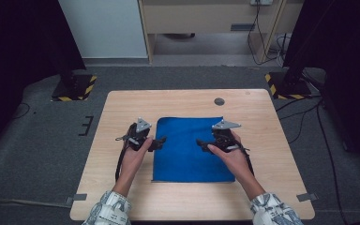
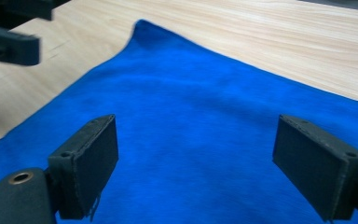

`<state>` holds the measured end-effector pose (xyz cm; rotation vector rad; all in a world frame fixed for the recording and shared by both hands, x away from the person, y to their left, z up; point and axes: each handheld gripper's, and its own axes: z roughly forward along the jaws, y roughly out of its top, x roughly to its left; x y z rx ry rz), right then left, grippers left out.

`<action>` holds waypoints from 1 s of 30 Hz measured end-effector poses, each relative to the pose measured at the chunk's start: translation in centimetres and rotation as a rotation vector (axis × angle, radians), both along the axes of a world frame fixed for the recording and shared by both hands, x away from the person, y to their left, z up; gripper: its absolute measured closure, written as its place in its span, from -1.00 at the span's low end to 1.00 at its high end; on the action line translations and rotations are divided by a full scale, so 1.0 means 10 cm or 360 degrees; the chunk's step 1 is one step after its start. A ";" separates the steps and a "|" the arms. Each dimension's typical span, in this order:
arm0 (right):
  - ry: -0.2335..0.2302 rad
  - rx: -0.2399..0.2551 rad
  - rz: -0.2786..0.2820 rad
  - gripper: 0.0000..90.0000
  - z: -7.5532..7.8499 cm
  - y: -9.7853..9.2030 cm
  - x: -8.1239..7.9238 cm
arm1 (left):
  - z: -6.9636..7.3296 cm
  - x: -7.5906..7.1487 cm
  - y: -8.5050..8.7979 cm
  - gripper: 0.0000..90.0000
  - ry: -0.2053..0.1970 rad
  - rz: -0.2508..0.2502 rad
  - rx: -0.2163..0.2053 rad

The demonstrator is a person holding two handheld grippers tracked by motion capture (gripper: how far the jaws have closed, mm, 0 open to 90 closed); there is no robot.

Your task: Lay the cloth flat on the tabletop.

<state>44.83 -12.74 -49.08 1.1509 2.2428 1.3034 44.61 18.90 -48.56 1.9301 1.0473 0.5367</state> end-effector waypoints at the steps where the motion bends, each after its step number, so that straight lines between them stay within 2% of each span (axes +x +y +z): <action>1: 0.0007 0.0004 0.0018 -0.70 0.00 0.04 -0.02 | 0.00 0.00 0.02 -0.82 0.0000 -0.0003 -0.0005; 7: 0.0012 -0.0006 0.0154 -0.72 0.01 0.30 -0.15 | 0.01 0.00 0.18 -0.82 0.0013 0.0047 -0.0048; 11: 0.0017 -0.0018 0.0230 -0.72 0.01 0.46 -0.22 | 0.02 0.00 0.25 -0.81 0.0052 0.0093 0.0005; 15: 0.0029 -0.0042 0.0297 -0.66 0.01 0.62 -0.29 | 0.02 0.00 0.29 -0.78 0.0060 0.0094 0.0014; 21: 0.0059 -0.0068 0.0376 -0.67 -0.02 0.77 -0.36 | 0.03 -0.01 0.31 -0.78 0.0050 0.0080 -0.0019; 25: 0.0081 -0.0067 0.0420 -0.64 -0.03 0.85 -0.40 | 0.02 -0.01 0.34 -0.78 0.0047 0.0075 0.0018; 30: 0.0084 -0.0088 0.0484 -0.54 -0.04 0.99 -0.47 | -0.01 -0.01 0.41 -0.78 0.0079 0.0089 0.0001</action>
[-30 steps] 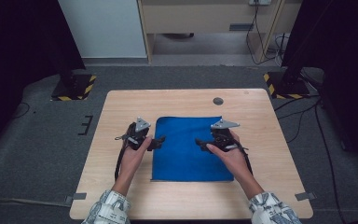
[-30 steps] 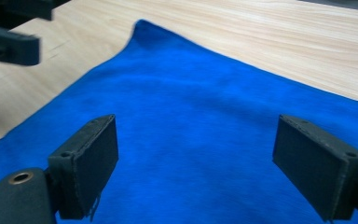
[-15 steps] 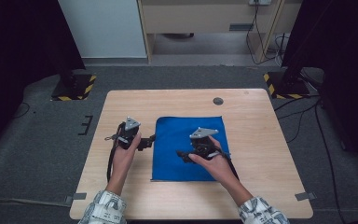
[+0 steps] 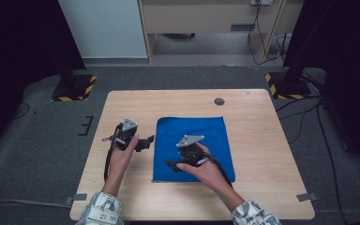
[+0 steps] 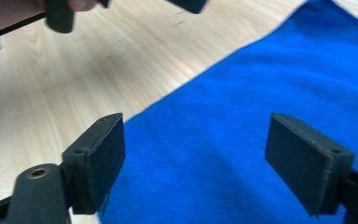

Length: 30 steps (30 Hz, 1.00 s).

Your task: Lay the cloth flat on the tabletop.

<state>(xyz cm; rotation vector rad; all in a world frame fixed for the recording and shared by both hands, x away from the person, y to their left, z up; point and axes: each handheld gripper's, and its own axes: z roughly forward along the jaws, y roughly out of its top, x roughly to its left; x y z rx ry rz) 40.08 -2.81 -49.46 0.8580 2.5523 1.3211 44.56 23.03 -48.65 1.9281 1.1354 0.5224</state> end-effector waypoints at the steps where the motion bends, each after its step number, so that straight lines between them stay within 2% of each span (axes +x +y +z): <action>1: 0.0001 -0.0002 0.0016 -0.53 -0.01 0.03 -0.02 | 0.00 0.00 0.01 -0.78 0.0006 0.0005 0.0000; 6: -0.0007 -0.0048 0.0100 -0.42 -0.04 0.18 -0.14 | 0.00 0.01 0.05 -0.78 0.0011 0.0021 -0.0011; 14: -0.0016 -0.0091 0.0189 -0.20 -0.10 0.29 -0.26 | -0.03 0.02 0.05 -0.78 0.0044 0.0013 0.0018; 21: -0.0015 -0.0122 0.0261 -0.15 -0.18 0.46 -0.35 | -0.02 0.03 0.09 -0.78 0.0046 0.0039 -0.0011; 26: -0.0035 -0.0216 0.0287 -0.19 -0.27 0.63 -0.43 | -0.02 0.03 0.10 -0.78 0.0049 0.0034 -0.0014; 29: -0.0063 -0.0272 0.0263 -0.07 -0.31 0.66 -0.42 | -0.02 0.03 0.10 -0.78 0.0050 0.0034 -0.0021; 30: -0.0081 -0.0296 0.0248 0.05 -0.32 0.67 -0.42 | -0.02 0.03 0.10 -0.78 0.0051 0.0033 -0.0020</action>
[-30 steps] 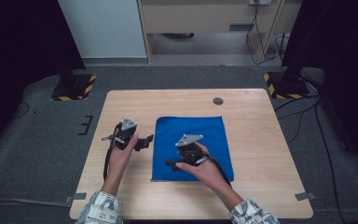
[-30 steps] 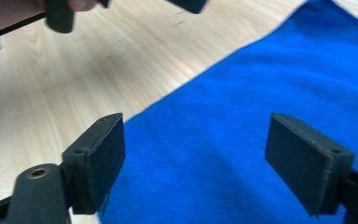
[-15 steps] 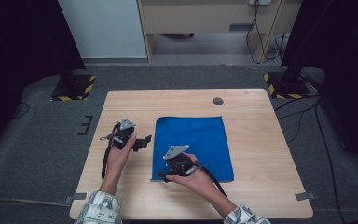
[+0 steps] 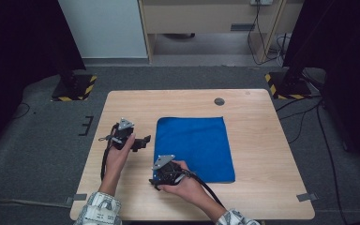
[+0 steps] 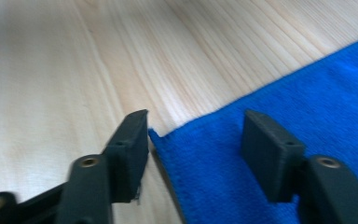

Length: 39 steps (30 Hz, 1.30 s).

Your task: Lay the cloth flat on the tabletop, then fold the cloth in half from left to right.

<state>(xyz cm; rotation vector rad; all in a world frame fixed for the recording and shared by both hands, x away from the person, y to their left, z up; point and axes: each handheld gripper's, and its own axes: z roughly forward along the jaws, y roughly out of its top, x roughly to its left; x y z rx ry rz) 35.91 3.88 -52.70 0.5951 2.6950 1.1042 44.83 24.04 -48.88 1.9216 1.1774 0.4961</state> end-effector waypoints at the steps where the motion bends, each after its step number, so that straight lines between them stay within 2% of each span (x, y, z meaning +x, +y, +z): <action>1: -0.0008 -0.0004 -0.0004 0.12 -0.01 0.00 0.00 | 0.00 0.00 0.00 -0.78 0.0002 -0.0002 0.0001; 4: -0.0032 -0.0002 -0.0039 0.56 0.01 -0.01 0.02 | 0.01 -0.01 0.00 -0.78 0.0001 -0.0005 -0.0006; 6: 0.0012 0.0041 -0.0055 0.74 0.02 -0.03 0.03 | 0.04 -0.01 0.00 -0.78 -0.0007 -0.0002 -0.0021; 8: 0.0001 0.0047 -0.0066 0.86 0.02 -0.04 0.03 | 0.05 -0.01 -0.01 -0.78 -0.0015 -0.0006 -0.0030; 13: 0.0037 0.0085 -0.0071 0.87 0.02 -0.06 0.02 | 0.06 0.00 -0.05 -0.78 -0.0024 -0.0029 -0.0033; 17: 0.0047 0.0130 -0.0069 0.86 0.05 -0.09 0.00 | 0.09 0.05 -0.12 -0.78 -0.0031 -0.0040 -0.0011; 22: 0.0065 0.0171 -0.0077 0.87 0.06 -0.11 -0.03 | 0.09 0.16 -0.31 -0.70 -0.0043 -0.0091 0.0096; 25: 0.0074 0.0190 -0.0080 0.87 0.06 -0.11 -0.07 | 0.05 0.28 -0.43 -0.68 -0.0012 -0.0137 0.0197; 28: 0.0075 0.0215 -0.0087 0.87 0.07 -0.11 -0.08 | 0.02 0.37 -0.48 -0.61 -0.0008 -0.0133 0.0266; 30: 0.0072 0.0230 -0.0098 0.87 0.07 -0.12 -0.08 | -0.01 0.44 -0.50 -0.58 0.0008 -0.0147 0.0282; 34: 0.0081 0.0244 -0.0125 0.88 0.05 -0.12 -0.10 | -0.06 0.55 -0.49 -0.51 0.0035 -0.0143 0.0239; 37: 0.0083 0.0260 -0.0129 0.88 0.04 -0.10 -0.14 | -0.07 0.60 -0.47 -0.46 0.0038 -0.0135 0.0251; 39: 0.0085 0.0267 -0.0127 0.88 0.03 -0.08 -0.15 | -0.08 0.63 -0.45 -0.43 0.0043 -0.0125 0.0232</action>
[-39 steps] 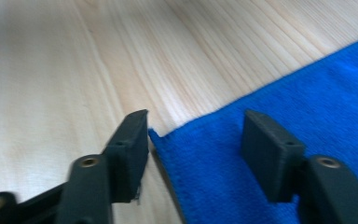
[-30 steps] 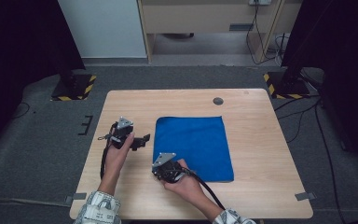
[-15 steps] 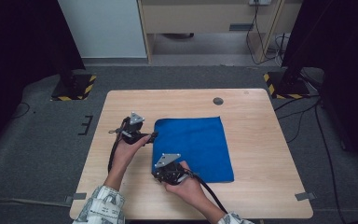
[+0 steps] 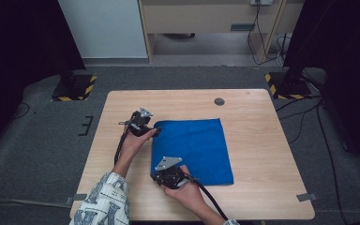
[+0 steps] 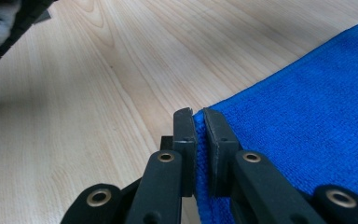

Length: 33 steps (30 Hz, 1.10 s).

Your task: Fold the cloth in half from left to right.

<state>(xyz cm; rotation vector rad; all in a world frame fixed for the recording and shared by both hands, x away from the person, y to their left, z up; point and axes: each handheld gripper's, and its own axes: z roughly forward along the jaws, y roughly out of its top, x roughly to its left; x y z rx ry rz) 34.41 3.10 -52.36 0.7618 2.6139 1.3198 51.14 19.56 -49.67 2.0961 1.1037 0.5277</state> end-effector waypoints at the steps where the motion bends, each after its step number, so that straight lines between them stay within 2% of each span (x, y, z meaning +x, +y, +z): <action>1: 0.0002 -0.0001 -0.0002 0.88 0.00 0.01 -0.01 | 0.00 0.01 0.01 -0.43 -0.0009 0.0002 0.0000; 5: -0.0005 0.0027 -0.0025 0.88 0.02 0.06 -0.03 | -0.02 0.05 0.05 -0.13 -0.0055 0.0020 -0.0022; 7: -0.0013 0.0023 -0.0034 0.88 0.02 0.09 -0.04 | -0.03 0.06 0.08 -0.11 -0.0058 0.0035 -0.0019; 17: -0.0006 0.0034 -0.0048 0.88 0.00 0.11 -0.06 | -0.10 0.12 0.14 -0.01 -0.0024 0.0052 -0.0103; 22: -0.0010 0.0050 -0.0055 0.88 0.01 0.10 -0.08 | -0.15 0.16 0.15 0.08 -0.0041 0.0069 -0.0136; 28: -0.0019 0.0054 -0.0056 0.88 0.03 0.09 -0.08 | -0.21 0.18 0.13 0.16 -0.0050 0.0068 -0.0100; 31: -0.0017 0.0051 -0.0054 0.88 0.03 0.10 -0.09 | -0.24 0.19 0.13 0.19 -0.0047 0.0054 -0.0117; 33: -0.0019 0.0052 -0.0053 0.88 0.03 0.09 -0.09 | -0.25 0.20 0.13 0.22 -0.0044 0.0050 -0.0105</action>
